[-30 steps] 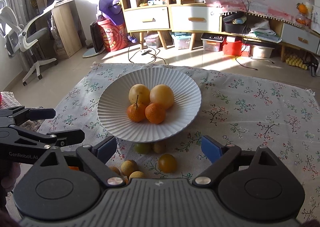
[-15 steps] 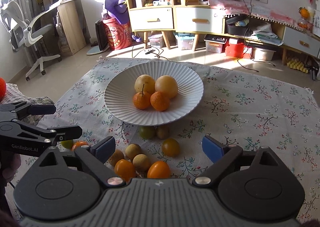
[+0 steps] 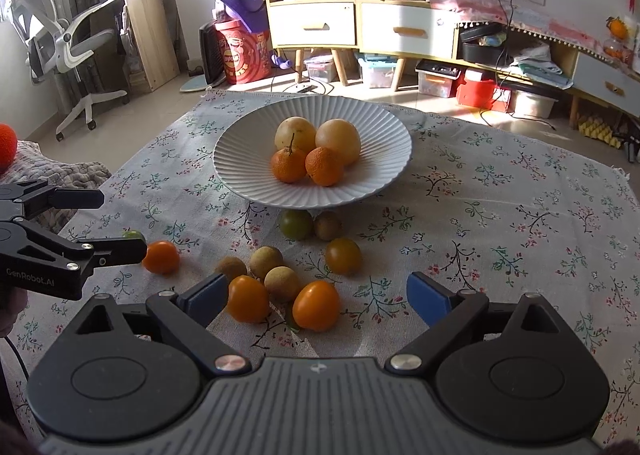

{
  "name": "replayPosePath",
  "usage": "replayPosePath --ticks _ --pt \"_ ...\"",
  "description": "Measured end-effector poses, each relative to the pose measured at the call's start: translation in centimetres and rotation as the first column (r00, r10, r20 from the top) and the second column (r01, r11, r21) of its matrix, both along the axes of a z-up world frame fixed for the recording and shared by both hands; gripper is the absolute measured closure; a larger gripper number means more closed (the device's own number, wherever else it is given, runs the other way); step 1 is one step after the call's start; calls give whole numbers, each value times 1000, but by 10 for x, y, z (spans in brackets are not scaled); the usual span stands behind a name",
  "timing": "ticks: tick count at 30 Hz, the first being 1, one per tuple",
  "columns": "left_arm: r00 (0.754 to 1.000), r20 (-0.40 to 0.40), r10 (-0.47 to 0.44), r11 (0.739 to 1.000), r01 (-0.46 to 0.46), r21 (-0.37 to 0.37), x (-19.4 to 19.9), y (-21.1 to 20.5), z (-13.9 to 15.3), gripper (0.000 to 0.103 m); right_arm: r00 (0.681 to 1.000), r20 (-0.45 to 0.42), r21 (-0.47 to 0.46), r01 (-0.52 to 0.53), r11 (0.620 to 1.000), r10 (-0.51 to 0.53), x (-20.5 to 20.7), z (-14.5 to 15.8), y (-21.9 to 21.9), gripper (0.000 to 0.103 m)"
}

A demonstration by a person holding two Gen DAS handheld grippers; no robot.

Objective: Organize fruits
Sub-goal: 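Withdraw both open tools from the bowl back toward the remaining fruit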

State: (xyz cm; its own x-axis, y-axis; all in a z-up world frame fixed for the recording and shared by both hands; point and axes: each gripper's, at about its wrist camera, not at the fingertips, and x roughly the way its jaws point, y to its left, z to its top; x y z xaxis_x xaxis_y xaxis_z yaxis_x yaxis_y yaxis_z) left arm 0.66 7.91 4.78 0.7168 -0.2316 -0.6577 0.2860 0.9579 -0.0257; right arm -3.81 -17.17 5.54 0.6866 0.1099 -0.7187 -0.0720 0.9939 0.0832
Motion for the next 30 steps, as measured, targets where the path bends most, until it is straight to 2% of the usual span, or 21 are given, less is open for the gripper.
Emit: replayPosePath --ticks 10,15,19,23,25,30 --pt "999 -12 -36 999 36 22 -6 -5 -14 8 998 -33 -61 -58 996 56 -8 -20 11 8" --pt "997 1 -71 997 71 25 -8 -12 -15 10 997 -47 -54 -58 997 56 -5 -24 10 11" --pt "995 -10 -103 995 103 11 -5 -16 -18 26 997 -52 -61 -56 997 53 -2 -28 10 18" --pt "990 -15 -137 990 138 42 -4 -23 -22 37 997 -59 -77 -54 996 50 2 -32 11 27" --pt "989 -43 -139 989 141 43 -1 -25 -25 42 997 -67 -86 -50 995 44 3 -33 11 37" --pt "991 -55 -125 991 128 43 4 -25 -27 51 996 -71 -120 -55 991 47 6 -36 13 45"
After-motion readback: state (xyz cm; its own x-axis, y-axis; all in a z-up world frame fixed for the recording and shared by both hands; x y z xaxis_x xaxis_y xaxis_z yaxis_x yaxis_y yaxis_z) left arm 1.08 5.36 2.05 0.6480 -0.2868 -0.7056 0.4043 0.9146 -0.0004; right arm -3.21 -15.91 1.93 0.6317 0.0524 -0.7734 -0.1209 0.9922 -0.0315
